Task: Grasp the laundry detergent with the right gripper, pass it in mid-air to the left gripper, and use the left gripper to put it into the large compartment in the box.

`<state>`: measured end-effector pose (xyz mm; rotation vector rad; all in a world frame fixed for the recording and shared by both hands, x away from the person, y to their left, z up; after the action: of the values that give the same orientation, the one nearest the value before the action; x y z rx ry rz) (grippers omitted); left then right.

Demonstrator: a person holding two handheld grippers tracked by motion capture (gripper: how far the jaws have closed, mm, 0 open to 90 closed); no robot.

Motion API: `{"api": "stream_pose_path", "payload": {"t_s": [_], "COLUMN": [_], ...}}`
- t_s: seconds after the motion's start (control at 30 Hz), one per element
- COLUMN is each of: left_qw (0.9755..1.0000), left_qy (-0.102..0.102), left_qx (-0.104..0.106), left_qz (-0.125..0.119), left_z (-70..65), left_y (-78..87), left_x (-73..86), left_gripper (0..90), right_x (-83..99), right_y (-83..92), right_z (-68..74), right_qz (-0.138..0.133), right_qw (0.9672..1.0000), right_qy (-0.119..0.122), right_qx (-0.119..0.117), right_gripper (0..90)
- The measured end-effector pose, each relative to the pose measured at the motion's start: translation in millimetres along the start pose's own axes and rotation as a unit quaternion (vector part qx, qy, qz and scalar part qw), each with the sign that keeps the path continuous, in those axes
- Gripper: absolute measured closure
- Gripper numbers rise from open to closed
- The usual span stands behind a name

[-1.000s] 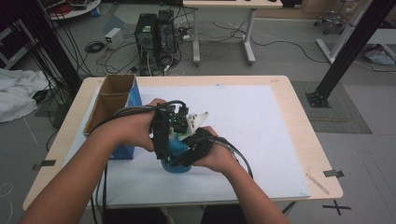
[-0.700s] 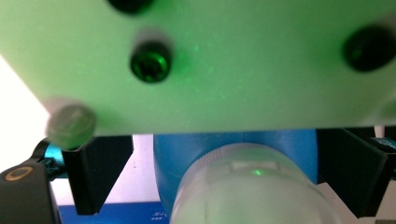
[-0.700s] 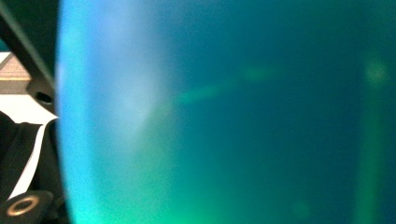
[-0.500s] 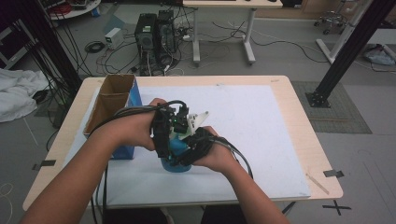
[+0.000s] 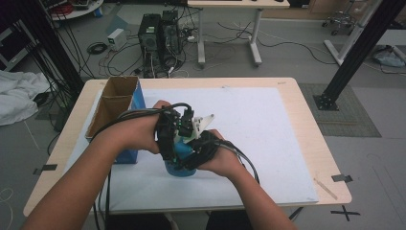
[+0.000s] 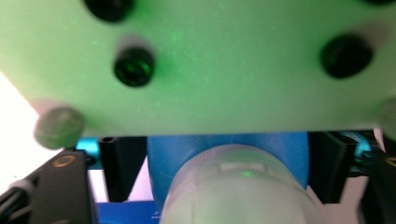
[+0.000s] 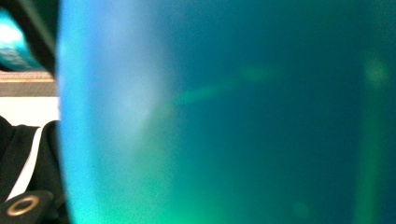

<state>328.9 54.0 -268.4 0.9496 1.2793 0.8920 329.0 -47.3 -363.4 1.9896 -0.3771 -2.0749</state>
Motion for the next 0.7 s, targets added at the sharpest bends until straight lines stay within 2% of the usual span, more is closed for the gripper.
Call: {"api": "stream_pose_path", "payload": {"t_s": [0.3, 0.4, 0.5, 0.7], "left_qw": [1.0000, 1.0000, 1.0000, 0.9999], "left_qy": [0.002, 0.005, 0.005, 0.009], "left_qx": [0.003, 0.003, 0.003, -0.001], "left_qz": [0.003, 0.002, 0.003, 0.005], "left_z": [-0.1, -0.2, -0.1, 0.2], "left_y": [0.5, 0.6, 1.0, 0.2], "left_x": [0.4, 0.6, 0.6, 1.8], "left_gripper": [32.6, 33.4, 35.4, 37.9], "right_x": [0.0, 0.1, -0.3, 0.4], "right_y": [-2.1, -2.5, -2.7, -4.2], "right_z": [-0.3, -1.6, -0.7, -1.9], "right_qz": [-0.001, 0.002, -0.001, 0.002], "right_qw": [1.0000, 1.0000, 1.0000, 1.0000], "right_qy": [-0.003, 0.003, -0.003, 0.001], "right_qx": [-0.002, 0.007, -0.002, 0.003], "right_gripper": [46.7, 46.7, 46.7, 46.7]}}
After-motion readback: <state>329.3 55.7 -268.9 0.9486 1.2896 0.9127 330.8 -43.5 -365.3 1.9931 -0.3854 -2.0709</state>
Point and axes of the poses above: each handheld gripper's, and its own axes: y roughly backward along the jaws, x roughly out of its underside, z roughly to its left, the point moved 1 cm from there along -y, roughly forward along the jaws, and after that the axes turned 13 degrees about -z, right-handed, at the moved point
